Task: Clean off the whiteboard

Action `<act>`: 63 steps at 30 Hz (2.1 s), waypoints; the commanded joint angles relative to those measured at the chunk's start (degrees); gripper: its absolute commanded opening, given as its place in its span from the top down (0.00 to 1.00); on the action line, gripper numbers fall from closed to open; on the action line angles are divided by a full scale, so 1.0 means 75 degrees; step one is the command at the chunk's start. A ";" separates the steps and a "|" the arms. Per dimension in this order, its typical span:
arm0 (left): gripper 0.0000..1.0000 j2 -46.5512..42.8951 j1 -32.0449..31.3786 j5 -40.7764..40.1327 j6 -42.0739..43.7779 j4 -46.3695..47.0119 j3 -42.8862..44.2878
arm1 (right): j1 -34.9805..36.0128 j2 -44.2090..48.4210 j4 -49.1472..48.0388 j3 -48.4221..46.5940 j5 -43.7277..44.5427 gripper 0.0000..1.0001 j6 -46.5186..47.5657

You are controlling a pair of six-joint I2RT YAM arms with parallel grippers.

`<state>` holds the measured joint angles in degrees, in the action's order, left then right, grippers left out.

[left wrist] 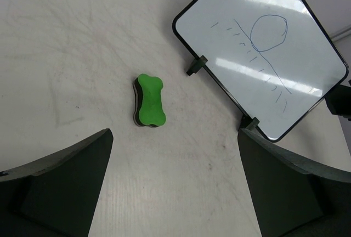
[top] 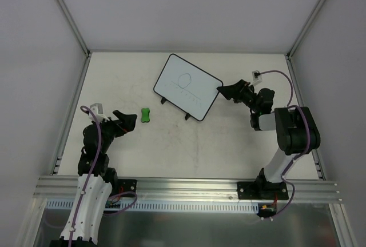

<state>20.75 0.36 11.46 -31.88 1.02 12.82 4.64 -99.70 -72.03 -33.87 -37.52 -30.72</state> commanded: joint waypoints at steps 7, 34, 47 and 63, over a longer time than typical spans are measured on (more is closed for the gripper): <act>0.01 0.0244 -0.0013 -0.0215 0.0126 -0.0030 0.0587 | 0.0224 -0.0698 -0.1951 -0.0945 -0.0259 0.34 -0.0123; 0.01 0.7286 -0.1876 -0.0884 0.1379 -0.4975 0.6376 | 0.0248 -0.0851 -0.2091 -0.1250 -0.0482 1.00 -0.0252; 0.01 0.9466 -0.2017 -0.2091 0.1520 -0.4999 0.7079 | 0.0271 -0.0840 -0.2091 -0.1168 -0.0646 1.00 0.0041; 0.17 1.1177 -0.2486 -0.2595 0.1637 -0.4835 0.8006 | 0.0271 -0.0769 -0.2091 -0.1098 -0.0716 1.00 0.0112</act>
<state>103.20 -17.69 -6.76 -20.62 -34.74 71.07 6.15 -106.48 -74.37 -41.58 -41.21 -32.75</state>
